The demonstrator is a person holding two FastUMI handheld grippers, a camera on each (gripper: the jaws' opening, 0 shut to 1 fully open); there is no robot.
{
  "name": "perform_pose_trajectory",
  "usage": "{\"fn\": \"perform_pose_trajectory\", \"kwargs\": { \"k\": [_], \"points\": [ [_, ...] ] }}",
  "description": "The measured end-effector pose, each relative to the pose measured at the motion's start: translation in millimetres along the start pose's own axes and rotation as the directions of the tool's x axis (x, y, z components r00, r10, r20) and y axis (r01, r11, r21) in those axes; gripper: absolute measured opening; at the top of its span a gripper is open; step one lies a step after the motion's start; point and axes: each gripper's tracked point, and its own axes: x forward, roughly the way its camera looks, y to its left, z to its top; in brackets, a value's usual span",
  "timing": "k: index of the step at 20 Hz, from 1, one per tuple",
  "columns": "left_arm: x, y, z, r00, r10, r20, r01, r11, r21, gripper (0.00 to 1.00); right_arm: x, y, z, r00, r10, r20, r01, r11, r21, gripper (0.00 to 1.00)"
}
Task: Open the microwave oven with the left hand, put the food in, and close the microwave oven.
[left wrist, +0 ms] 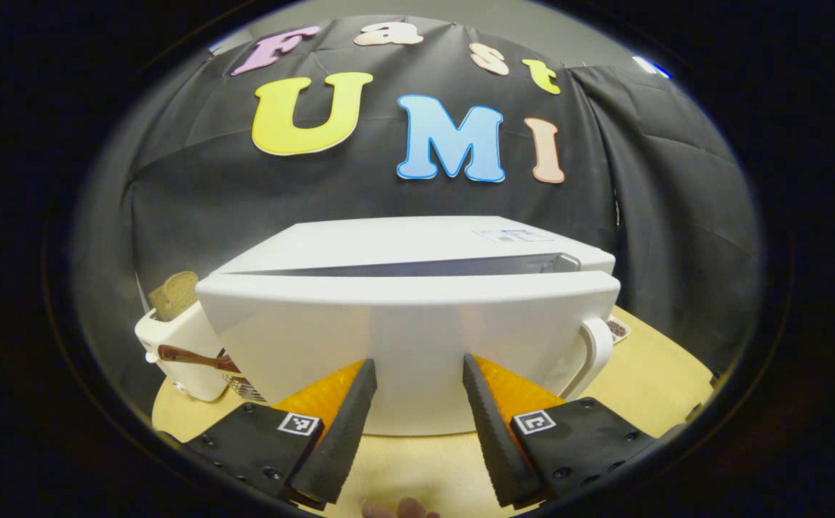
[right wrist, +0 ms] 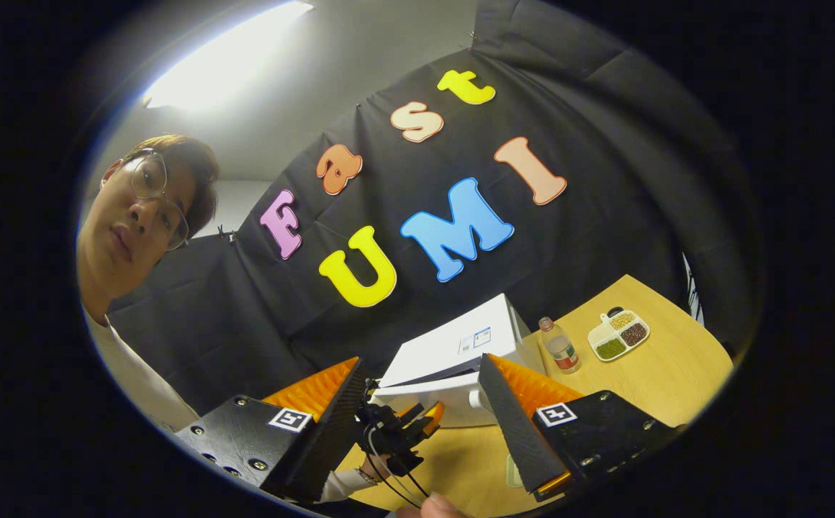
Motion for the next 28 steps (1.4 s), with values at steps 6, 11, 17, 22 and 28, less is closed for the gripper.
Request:
{"fn": "perform_pose_trajectory", "kwargs": {
  "k": [6,11,17,22,28],
  "points": [
    [18,-5,2,1.000,0.000,-0.004,0.000,1.000,-0.023,0.83,9,-7,-5,1.000,-0.011,-0.012,0.011,1.000,0.006,0.97],
    [19,-1,6,1.000,0.009,0.004,-0.009,0.998,-0.067,0.83,17,-9,-10,0.999,-0.015,-0.036,0.015,1.000,-0.004,0.97],
    [28,-3,12,0.999,0.004,0.036,-0.002,0.998,-0.070,0.83,15,-1,-21,0.998,0.000,-0.065,-0.001,1.000,-0.021,0.98],
    [13,-28,-6,0.999,-0.039,-0.033,0.037,0.998,-0.041,0.83,-4,0,-24,0.998,-0.012,-0.057,0.011,1.000,-0.021,0.97],
    [-82,-68,5,0.994,-0.091,-0.062,0.084,0.991,-0.104,0.83,-29,-35,4,0.993,-0.119,-0.009,0.118,0.992,-0.036,0.97]
  ]
}}
